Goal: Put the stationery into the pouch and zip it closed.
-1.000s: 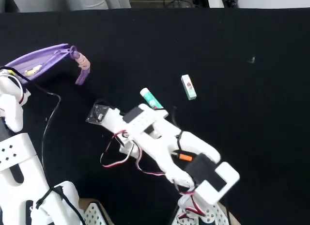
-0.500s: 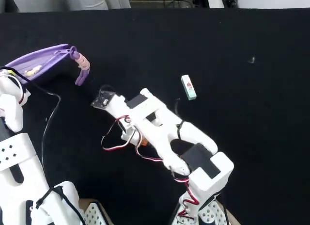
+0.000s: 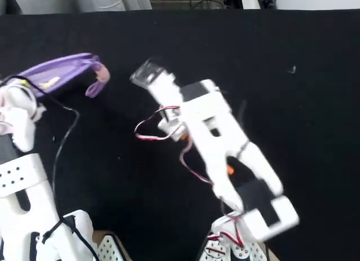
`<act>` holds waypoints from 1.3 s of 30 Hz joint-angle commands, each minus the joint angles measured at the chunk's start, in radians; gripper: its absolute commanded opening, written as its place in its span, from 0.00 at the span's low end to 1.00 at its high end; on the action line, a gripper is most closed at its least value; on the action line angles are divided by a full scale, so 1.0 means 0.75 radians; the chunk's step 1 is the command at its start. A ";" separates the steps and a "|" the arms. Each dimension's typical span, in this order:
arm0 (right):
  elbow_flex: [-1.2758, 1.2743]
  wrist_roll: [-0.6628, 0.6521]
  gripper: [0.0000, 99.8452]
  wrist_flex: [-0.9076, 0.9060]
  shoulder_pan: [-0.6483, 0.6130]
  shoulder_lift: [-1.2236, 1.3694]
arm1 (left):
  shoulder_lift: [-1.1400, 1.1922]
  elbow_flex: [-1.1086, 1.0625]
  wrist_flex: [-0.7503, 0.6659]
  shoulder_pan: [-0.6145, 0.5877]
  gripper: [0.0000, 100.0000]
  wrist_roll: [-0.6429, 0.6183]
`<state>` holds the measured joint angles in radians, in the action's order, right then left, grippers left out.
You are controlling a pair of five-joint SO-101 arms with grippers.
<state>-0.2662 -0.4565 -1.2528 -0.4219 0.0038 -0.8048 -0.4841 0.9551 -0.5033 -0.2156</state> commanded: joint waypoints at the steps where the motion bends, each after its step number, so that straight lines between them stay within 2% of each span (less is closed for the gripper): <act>1: 0.073 -0.006 0.01 0.002 0.096 -0.349 | -0.023 0.042 0.037 0.140 0.03 -0.006; 8: 0.073 0.133 0.01 0.178 0.155 -0.754 | -0.010 0.226 0.254 0.343 0.03 -0.008; 12: 0.071 0.143 0.01 0.276 0.151 -0.926 | -0.010 0.314 0.362 0.437 0.03 -0.012; 17: 0.071 0.151 0.01 0.423 0.135 -1.130 | -0.010 0.318 0.403 0.537 0.03 -0.014; 21: 0.064 0.243 0.01 0.571 0.092 -1.280 | -0.010 0.316 0.407 0.596 0.03 -0.014; 29: 0.021 0.295 0.01 0.779 -0.078 -1.447 | -0.008 0.247 0.395 0.680 0.03 -0.014; 35: -0.253 0.295 0.01 1.162 -0.291 -1.587 | -0.010 0.216 0.366 0.693 0.03 -0.014; 39: -0.506 0.295 0.01 1.446 -0.346 -1.640 | -0.010 0.204 0.360 0.693 0.03 -0.014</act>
<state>-0.4994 -0.2417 -0.3767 -0.6368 -1.1945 -0.8063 -0.3460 1.2574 0.0046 -0.2156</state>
